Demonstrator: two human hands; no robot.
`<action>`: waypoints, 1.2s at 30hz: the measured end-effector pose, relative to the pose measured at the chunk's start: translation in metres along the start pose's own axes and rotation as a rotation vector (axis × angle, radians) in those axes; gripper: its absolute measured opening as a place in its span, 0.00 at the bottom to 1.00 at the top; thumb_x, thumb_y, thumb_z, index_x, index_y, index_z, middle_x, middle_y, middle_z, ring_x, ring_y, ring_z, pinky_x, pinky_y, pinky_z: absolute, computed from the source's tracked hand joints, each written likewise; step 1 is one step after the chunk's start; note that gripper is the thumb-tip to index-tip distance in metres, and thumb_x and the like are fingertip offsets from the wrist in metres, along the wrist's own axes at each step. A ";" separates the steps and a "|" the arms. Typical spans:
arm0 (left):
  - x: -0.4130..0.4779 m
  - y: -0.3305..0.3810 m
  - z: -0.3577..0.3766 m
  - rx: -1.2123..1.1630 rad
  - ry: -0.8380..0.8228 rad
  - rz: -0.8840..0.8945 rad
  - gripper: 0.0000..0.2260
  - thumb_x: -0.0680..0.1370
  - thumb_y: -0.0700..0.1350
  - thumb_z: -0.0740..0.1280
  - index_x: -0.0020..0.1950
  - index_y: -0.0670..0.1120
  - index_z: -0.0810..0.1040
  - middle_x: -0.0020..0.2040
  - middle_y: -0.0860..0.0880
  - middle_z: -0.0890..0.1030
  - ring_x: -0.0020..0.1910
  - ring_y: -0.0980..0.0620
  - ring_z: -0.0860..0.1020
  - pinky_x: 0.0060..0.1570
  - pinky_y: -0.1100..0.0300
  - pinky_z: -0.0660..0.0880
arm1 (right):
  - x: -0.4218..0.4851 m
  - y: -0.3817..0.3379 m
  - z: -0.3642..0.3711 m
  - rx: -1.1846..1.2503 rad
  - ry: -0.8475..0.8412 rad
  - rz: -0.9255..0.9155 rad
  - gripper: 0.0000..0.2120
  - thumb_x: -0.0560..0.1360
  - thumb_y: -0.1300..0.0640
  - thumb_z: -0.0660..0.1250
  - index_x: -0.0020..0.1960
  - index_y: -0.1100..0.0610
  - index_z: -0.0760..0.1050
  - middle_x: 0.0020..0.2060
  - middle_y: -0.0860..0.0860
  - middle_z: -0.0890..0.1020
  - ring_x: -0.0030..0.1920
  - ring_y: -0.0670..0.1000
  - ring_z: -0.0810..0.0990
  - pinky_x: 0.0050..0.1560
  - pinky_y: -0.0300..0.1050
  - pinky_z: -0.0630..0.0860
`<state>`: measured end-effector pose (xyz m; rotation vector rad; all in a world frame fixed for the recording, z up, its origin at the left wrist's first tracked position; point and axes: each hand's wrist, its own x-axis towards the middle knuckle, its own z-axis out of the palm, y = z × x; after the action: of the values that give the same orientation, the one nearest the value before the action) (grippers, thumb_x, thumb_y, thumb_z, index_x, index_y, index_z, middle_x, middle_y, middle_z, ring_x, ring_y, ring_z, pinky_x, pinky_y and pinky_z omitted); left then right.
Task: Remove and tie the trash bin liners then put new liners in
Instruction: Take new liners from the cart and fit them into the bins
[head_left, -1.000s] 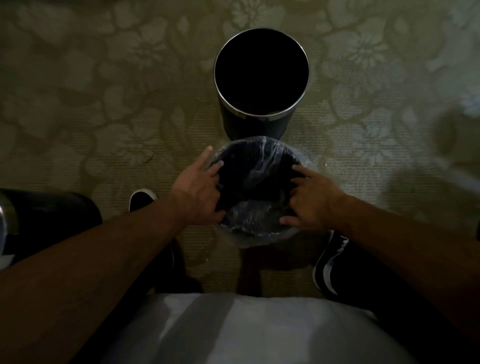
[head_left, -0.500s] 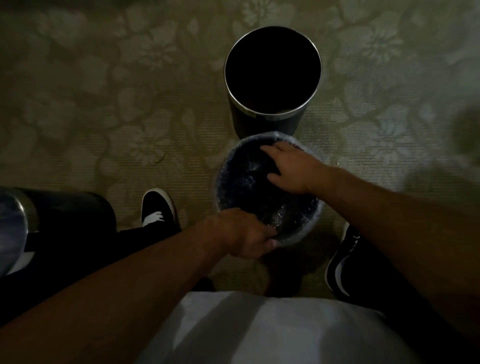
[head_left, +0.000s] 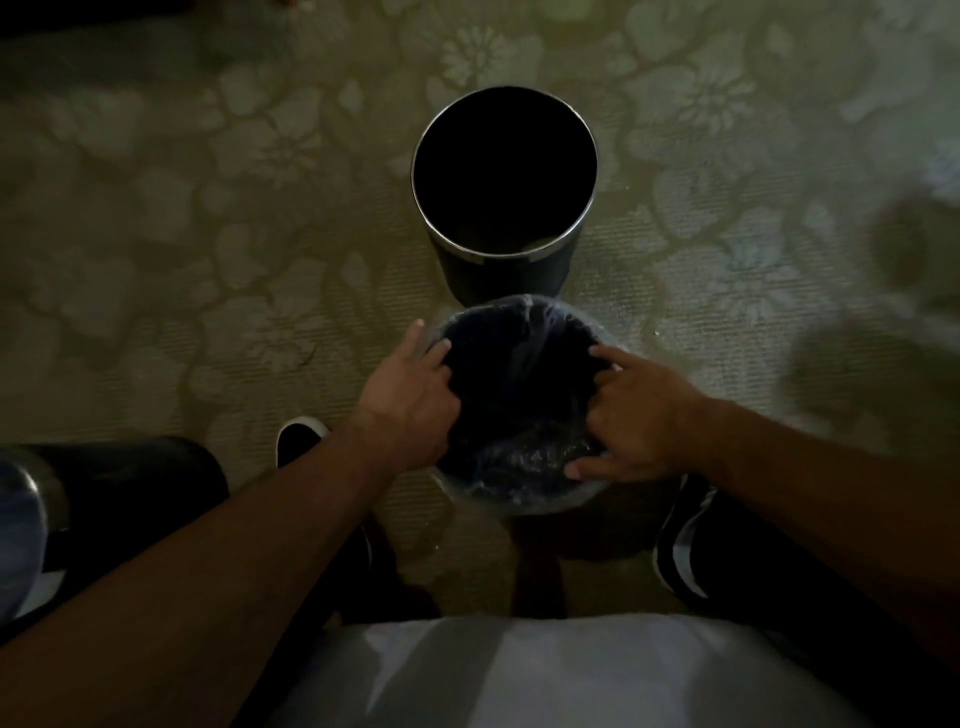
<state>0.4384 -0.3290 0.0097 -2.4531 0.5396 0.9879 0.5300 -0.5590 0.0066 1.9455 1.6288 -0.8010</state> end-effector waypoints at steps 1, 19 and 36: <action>0.000 0.000 -0.001 -0.042 0.061 0.002 0.21 0.80 0.60 0.57 0.69 0.53 0.76 0.72 0.46 0.72 0.79 0.42 0.57 0.76 0.35 0.44 | 0.003 0.003 -0.001 0.039 0.059 -0.010 0.43 0.73 0.27 0.35 0.50 0.51 0.82 0.48 0.50 0.84 0.59 0.53 0.77 0.78 0.59 0.51; 0.120 -0.105 -0.010 -1.540 0.663 -0.712 0.29 0.75 0.55 0.66 0.74 0.55 0.64 0.67 0.50 0.77 0.61 0.47 0.80 0.58 0.42 0.78 | 0.096 0.134 -0.043 1.403 0.814 0.888 0.37 0.78 0.49 0.69 0.79 0.61 0.57 0.75 0.61 0.66 0.71 0.61 0.71 0.66 0.53 0.71; 0.111 -0.160 -0.049 -2.203 0.562 -0.621 0.40 0.75 0.27 0.61 0.75 0.66 0.62 0.66 0.43 0.76 0.48 0.38 0.84 0.35 0.46 0.82 | 0.099 0.159 -0.066 1.836 0.963 0.647 0.29 0.72 0.66 0.66 0.66 0.40 0.73 0.57 0.51 0.81 0.51 0.58 0.84 0.40 0.62 0.85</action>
<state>0.6202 -0.2433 0.0015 -3.8478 -2.3583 0.3302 0.7076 -0.4727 -0.0166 4.1734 -0.1890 -1.2815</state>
